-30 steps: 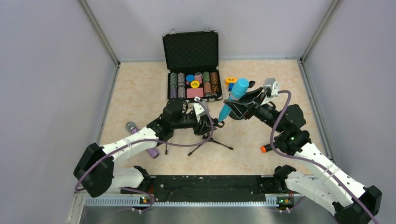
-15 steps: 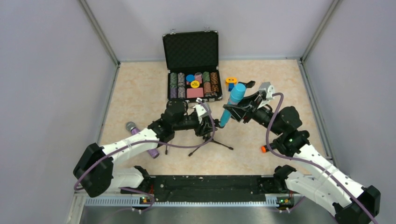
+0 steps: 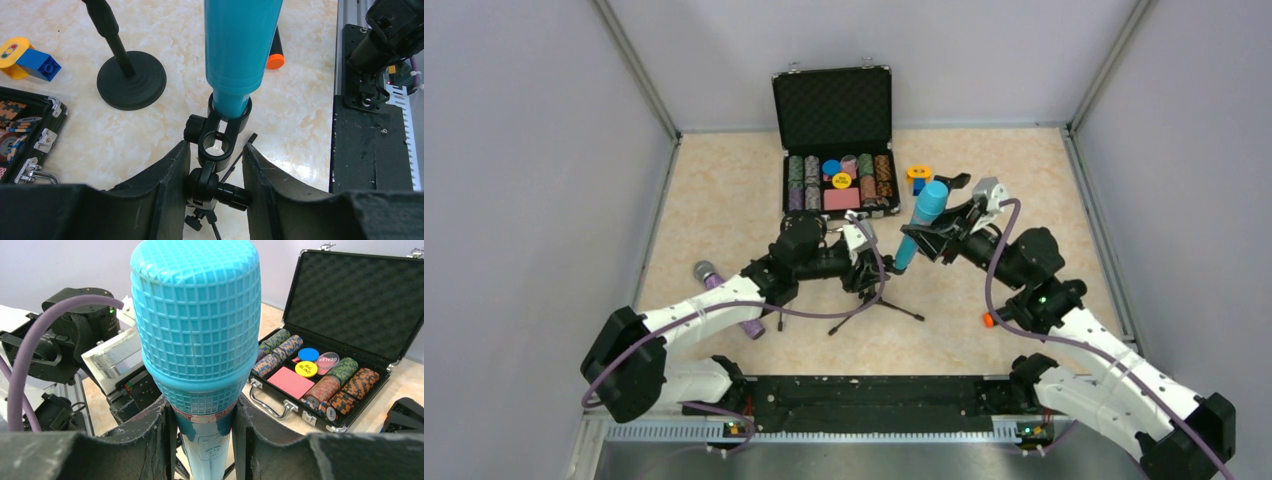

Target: Attach the microphones to the stand

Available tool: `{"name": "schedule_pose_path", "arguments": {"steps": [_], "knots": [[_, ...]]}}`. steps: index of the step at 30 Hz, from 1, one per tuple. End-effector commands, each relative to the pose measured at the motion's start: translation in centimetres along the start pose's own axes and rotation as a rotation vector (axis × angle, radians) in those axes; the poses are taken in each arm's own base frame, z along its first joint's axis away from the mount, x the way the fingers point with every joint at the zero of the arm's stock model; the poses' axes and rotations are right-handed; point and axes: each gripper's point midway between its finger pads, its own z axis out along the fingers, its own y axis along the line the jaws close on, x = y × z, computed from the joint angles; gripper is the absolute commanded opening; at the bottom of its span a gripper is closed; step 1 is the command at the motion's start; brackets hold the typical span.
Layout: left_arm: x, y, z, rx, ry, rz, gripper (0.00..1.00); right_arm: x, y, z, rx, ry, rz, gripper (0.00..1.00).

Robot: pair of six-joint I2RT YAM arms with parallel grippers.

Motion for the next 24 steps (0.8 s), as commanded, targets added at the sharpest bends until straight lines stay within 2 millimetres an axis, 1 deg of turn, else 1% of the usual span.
{"name": "schedule_pose_path", "arguments": {"steps": [1,12,24], "knots": [[-1.0,-0.5,-0.4,0.001,-0.031,-0.006,0.0,0.5,-0.7,0.2,0.019,0.002,-0.027,0.0],[-0.5,-0.4,-0.2,-0.007,-0.023,-0.014,0.0,4.3,-1.2,0.5,0.002,0.11,-0.022,0.0],[-0.1,-0.4,-0.2,-0.014,-0.019,-0.019,0.0,8.2,-2.1,-0.3,0.025,0.154,0.001,0.0]]}}
